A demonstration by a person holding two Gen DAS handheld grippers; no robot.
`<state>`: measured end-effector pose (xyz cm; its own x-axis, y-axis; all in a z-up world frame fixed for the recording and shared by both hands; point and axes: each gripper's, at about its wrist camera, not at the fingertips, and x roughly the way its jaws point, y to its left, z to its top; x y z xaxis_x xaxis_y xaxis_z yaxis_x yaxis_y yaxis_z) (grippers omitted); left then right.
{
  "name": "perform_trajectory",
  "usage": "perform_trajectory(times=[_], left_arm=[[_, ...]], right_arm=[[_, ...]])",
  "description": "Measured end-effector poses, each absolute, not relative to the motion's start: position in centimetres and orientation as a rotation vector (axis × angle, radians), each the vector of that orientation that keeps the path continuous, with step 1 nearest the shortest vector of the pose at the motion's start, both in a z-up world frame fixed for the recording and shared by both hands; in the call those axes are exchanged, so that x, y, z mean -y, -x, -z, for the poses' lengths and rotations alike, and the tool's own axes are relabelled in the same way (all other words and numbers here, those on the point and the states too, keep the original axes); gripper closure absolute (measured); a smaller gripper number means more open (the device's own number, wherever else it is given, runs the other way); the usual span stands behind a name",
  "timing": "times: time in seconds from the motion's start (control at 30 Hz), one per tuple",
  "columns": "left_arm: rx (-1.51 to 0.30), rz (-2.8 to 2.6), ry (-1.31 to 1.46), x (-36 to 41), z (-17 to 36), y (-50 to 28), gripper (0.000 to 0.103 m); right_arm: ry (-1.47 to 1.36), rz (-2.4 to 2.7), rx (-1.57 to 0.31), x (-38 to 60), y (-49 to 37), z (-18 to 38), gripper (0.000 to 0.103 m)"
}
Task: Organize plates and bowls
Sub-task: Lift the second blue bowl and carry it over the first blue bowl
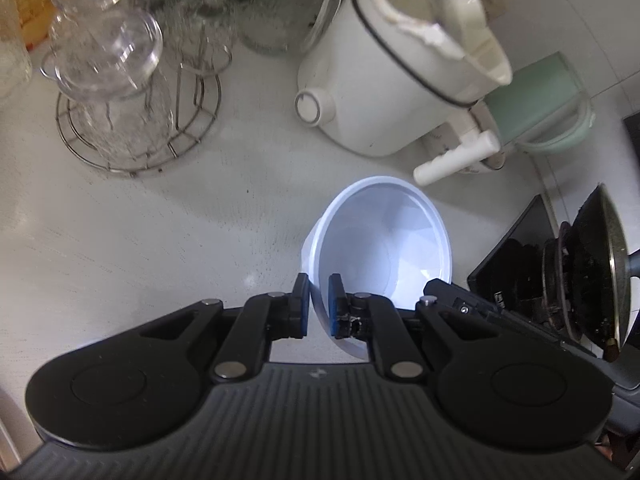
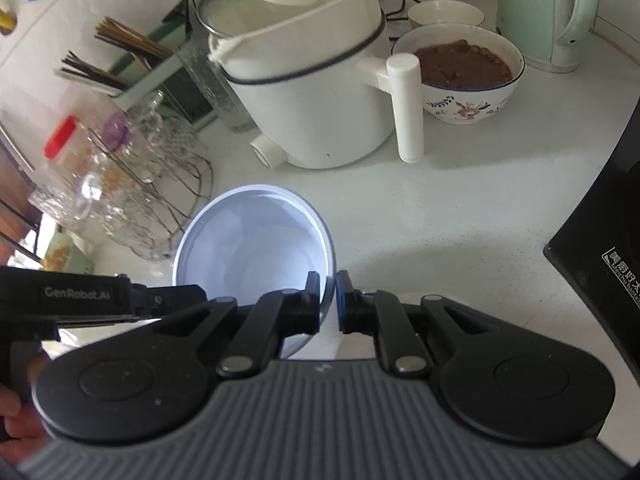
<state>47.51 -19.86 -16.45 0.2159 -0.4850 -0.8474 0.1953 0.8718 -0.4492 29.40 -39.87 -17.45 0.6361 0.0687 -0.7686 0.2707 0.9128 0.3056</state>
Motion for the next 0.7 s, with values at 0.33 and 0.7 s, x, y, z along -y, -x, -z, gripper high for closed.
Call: perform_trajectory(times=[0.33, 0.7], left_arm=[[-1.204, 0.492, 0.283, 16.9, 12.4, -44.9, 0.092], [-1.119, 0.469, 0.297, 11.8, 9.7, -41.4, 0.092]], right_arm=[[-0.431, 0.074, -0.819, 38.2, -27.0, 14.2, 0.092], [-0.437, 0.016, -0.783, 34.3, -25.1, 12.4, 0.092]])
